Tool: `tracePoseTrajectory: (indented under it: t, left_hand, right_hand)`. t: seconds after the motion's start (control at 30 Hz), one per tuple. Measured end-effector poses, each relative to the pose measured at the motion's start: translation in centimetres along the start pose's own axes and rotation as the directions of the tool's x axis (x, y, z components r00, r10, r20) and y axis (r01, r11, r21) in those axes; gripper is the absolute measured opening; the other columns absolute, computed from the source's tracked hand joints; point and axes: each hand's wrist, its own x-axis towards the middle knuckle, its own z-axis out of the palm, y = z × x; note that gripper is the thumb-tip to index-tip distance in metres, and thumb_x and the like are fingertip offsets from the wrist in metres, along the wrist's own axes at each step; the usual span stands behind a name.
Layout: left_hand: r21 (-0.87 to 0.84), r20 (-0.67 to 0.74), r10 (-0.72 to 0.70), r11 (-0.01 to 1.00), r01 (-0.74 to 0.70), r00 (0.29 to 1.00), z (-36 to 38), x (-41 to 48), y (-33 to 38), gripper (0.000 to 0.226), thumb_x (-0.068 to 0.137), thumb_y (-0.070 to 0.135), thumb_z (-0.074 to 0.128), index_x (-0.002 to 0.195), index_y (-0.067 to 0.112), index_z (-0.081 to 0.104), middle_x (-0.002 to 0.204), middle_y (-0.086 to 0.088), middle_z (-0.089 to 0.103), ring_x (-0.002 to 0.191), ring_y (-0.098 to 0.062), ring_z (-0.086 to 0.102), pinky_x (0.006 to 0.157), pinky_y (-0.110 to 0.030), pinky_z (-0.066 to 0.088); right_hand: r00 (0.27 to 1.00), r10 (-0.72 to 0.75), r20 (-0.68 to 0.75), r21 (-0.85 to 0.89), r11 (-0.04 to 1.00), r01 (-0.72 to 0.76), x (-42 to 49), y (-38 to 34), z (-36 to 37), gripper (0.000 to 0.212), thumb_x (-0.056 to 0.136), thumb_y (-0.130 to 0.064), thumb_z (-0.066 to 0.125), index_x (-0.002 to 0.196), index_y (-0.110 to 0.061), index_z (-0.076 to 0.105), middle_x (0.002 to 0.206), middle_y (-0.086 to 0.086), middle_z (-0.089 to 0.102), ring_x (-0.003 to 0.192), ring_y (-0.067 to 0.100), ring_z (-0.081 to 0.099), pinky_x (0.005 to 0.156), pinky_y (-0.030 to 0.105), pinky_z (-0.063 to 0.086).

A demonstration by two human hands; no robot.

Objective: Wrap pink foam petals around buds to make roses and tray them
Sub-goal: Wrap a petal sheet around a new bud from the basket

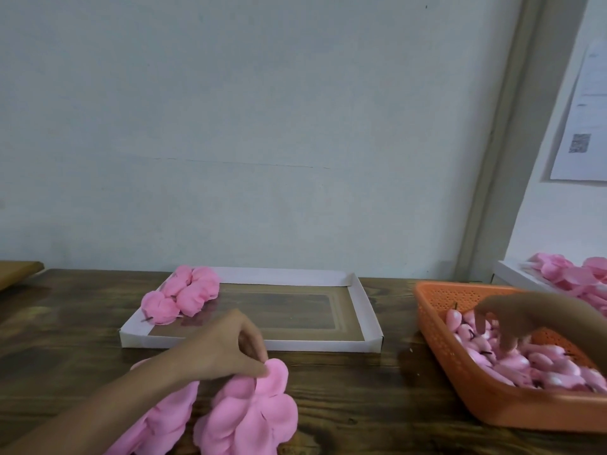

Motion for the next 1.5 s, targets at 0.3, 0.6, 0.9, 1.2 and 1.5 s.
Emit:
tracePoseTrajectory:
  t: [0.3, 0.6, 0.9, 1.2, 1.5]
  left_hand:
    - [0.171, -0.171, -0.015, 0.984, 0.045, 0.985, 0.0, -0.9, 1.2, 0.014, 0.082, 0.024, 0.084, 0.072, 0.032, 0.077, 0.066, 0.018, 0.075, 0.059, 0.003, 0.069, 0.051, -0.009, 0.046]
    - [0.256, -0.139, 0.009, 0.966, 0.027, 0.990, -0.1, -2.2, 1.6, 0.020, 0.093, 0.029, 0.072, 0.074, 0.032, 0.076, 0.051, 0.016, 0.067, 0.044, 0.001, 0.058, 0.049, -0.005, 0.038]
    - [0.434, -0.354, 0.272, 0.895, -0.100, 0.895, 0.1, -3.7, 1.6, 0.042, 0.087, 0.040, 0.064, 0.049, 0.029, 0.050, 0.052, 0.009, 0.052, 0.056, -0.013, 0.050, 0.052, -0.025, 0.035]
    - [-0.502, -0.495, -0.076, 0.838, -0.213, 0.866, -1.2, -1.0, 5.4, 0.029, 0.091, 0.013, 0.066, 0.063, 0.009, 0.060, 0.071, -0.015, 0.071, 0.073, -0.027, 0.068, 0.075, -0.042, 0.050]
    - [-0.654, -0.429, -0.187, 0.740, -0.161, 0.884, 3.4, 2.7, 5.5, 0.014, 0.094, 0.014, 0.075, 0.081, 0.015, 0.080, 0.076, 0.006, 0.078, 0.070, -0.002, 0.074, 0.056, -0.010, 0.049]
  right_hand:
    - [0.973, 0.042, -0.228, 0.023, 0.999, -0.038, -1.2, -0.2, -1.0, 0.014, 0.104, -0.026, 0.061, 0.117, -0.020, 0.064, 0.114, -0.001, 0.071, 0.080, 0.010, 0.063, 0.052, 0.007, 0.046]
    - [0.992, 0.070, 0.102, 0.132, 0.988, -0.083, -2.7, -0.4, -1.2, 0.044, 0.086, 0.001, 0.077, 0.128, 0.001, 0.067, 0.099, 0.014, 0.080, 0.078, 0.020, 0.080, 0.075, 0.031, 0.066]
    - [0.994, 0.063, 0.090, 0.205, 0.975, -0.081, -3.8, -0.1, -1.5, 0.032, 0.093, 0.003, 0.058, 0.121, -0.006, 0.047, 0.116, 0.021, 0.065, 0.079, 0.026, 0.078, 0.077, 0.037, 0.067]
    - [0.781, -0.161, -0.604, 0.671, 0.426, 0.606, -11.4, -5.3, -5.6, 0.034, 0.084, -0.029, 0.081, 0.115, -0.021, 0.069, 0.102, 0.005, 0.076, 0.086, 0.020, 0.079, 0.068, 0.023, 0.062]
    - [0.582, -0.163, -0.796, 0.599, -0.346, 0.722, -11.0, -19.4, 0.6, 0.030, 0.087, -0.017, 0.079, 0.114, -0.007, 0.072, 0.107, 0.005, 0.074, 0.097, 0.018, 0.070, 0.088, 0.029, 0.058]
